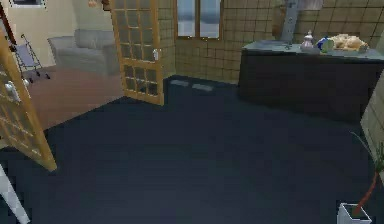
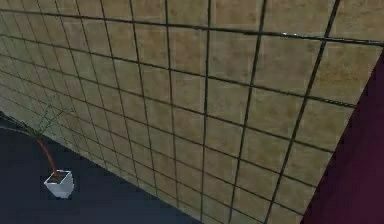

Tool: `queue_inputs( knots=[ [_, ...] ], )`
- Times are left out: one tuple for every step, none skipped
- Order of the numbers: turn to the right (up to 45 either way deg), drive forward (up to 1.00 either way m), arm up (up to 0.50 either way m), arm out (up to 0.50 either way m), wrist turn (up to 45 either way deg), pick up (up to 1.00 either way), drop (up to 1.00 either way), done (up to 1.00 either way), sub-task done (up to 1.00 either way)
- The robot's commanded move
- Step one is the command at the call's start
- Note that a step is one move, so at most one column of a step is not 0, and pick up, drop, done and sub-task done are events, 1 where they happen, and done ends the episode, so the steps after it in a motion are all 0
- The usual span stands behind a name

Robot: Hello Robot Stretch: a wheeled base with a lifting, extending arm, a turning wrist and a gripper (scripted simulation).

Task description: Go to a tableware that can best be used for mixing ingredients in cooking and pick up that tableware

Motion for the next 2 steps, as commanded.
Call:
queue_inputs(
  knots=[
    [-15.0,0.00,0.00,0.00,0.0,0.00,0.00,0.00,0.00],
    [0.0,0.20,0.00,0.00,0.0,0.00,0.00,0.00,0.00]
  ],
)
